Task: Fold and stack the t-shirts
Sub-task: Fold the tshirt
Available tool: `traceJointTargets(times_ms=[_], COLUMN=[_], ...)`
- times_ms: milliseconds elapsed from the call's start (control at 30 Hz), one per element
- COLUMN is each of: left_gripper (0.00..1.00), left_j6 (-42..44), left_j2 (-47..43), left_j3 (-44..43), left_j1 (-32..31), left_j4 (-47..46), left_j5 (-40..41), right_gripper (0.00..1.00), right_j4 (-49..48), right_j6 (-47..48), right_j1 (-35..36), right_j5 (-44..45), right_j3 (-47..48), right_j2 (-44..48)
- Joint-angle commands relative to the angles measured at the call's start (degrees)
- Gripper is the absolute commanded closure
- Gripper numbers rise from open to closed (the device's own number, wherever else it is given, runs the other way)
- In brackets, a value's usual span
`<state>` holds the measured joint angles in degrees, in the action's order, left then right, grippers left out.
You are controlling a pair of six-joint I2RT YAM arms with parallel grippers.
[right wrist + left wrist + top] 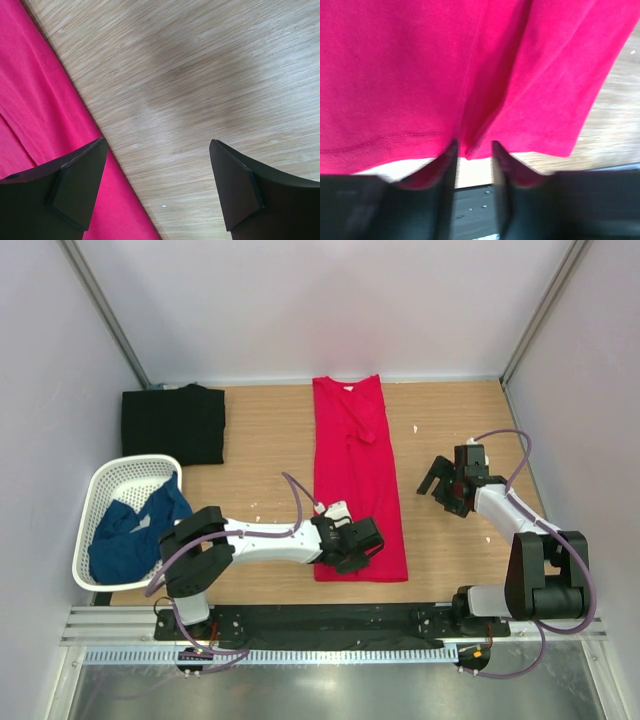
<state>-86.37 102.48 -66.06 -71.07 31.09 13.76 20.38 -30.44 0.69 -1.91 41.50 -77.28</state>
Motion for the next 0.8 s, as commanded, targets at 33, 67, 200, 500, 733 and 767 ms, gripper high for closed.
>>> traceJointTargets(times_ms=[33, 67, 200, 500, 733, 767], left_gripper=[0.48, 0.43, 0.37, 0.56, 0.69, 0.69], left_j6=[1.81, 3.99, 11.63, 24.57, 28.01, 28.27], left_j2=[-1.93, -1.93, -3.07, -4.84, 6.93, 8.17], left_j3=[-2.39, -3.19, -9.34, -12.25, -19.17, -20.24], left_j1=[0.05, 0.14, 1.01, 17.71, 25.19, 25.62], left_j4=[2.04, 2.13, 3.97, -5.41, -11.14, -11.23], left_j5=[2.32, 2.5, 4.08, 0.05, -7.6, -8.13], right_gripper=[0.11, 0.11, 0.11, 0.11, 0.11, 0.11], right_j4=[-1.49, -1.31, 0.0, -1.31, -2.36, -2.36], right_j6=[0.73, 0.9, 1.34, 0.9, 1.08, 0.99], right_j1=[0.1, 0.02, 0.1, 0.1, 0.1, 0.1], right_j5=[-1.07, -0.99, -0.9, -3.09, -3.45, -3.45], right_j3=[0.87, 1.22, 2.45, 2.8, 2.19, 1.84], right_j2=[-0.33, -0.25, 0.19, 0.55, -0.59, -0.6])
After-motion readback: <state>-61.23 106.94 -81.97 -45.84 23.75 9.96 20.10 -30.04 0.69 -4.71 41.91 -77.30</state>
